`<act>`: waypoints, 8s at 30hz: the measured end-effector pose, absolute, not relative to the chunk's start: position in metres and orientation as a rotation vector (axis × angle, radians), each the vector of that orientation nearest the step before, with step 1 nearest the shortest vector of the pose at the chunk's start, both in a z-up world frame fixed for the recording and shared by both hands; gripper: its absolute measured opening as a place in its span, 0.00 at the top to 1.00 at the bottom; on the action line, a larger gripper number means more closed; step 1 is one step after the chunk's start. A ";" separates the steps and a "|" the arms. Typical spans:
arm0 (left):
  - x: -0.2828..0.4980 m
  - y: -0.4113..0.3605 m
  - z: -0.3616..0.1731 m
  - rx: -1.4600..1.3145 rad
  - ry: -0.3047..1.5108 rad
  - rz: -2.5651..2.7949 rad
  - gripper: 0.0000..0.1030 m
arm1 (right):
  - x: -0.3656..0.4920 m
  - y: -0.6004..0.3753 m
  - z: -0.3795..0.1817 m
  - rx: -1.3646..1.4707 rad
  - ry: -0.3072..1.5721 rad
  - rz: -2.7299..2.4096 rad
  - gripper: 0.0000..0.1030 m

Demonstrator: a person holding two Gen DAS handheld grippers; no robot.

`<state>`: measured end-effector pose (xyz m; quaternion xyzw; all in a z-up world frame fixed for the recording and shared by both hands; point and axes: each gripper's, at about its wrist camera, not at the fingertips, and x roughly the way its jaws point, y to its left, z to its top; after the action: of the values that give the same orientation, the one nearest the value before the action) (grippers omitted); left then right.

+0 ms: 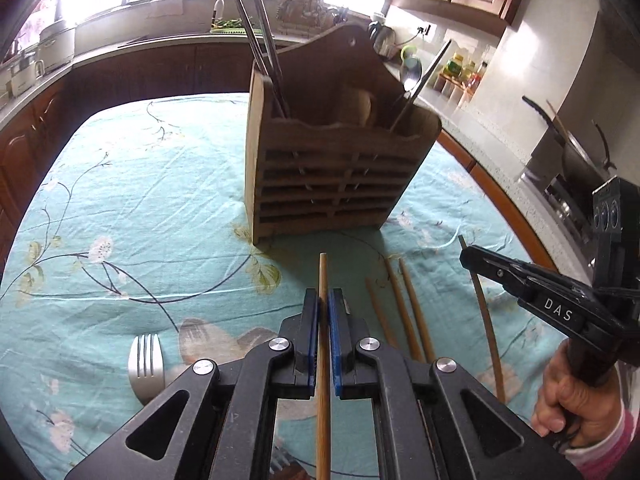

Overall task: Organize utensils
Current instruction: 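Lift the grasped wooden chopsticks upright with both grippers over the caddy, then lower both chopsticks into the wooden caddy and open both grippers, then move both grippers back down to the remaining chopsticks on the cloth, then grasp a thin metal rod with the left gripper while the right gripper grasps a wooden chopstick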

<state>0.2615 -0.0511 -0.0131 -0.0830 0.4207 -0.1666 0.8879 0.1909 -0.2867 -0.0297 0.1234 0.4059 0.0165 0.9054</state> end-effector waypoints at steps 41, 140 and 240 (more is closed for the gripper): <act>0.192 0.027 0.113 -0.300 0.418 -0.357 0.97 | 0.173 -0.290 0.135 0.253 0.368 0.046 0.95; 0.180 0.010 0.016 -0.281 0.662 -0.175 0.21 | 0.131 -0.294 0.023 0.326 0.568 -0.042 0.02; 0.164 -0.003 0.071 -0.216 0.631 -0.416 0.97 | 0.125 -0.273 0.078 0.237 0.580 0.078 0.95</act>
<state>0.1643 -0.0026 0.0714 -0.1050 0.3075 -0.2025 0.9238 0.1254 -0.2728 0.0781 0.1163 0.2852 0.0384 0.9506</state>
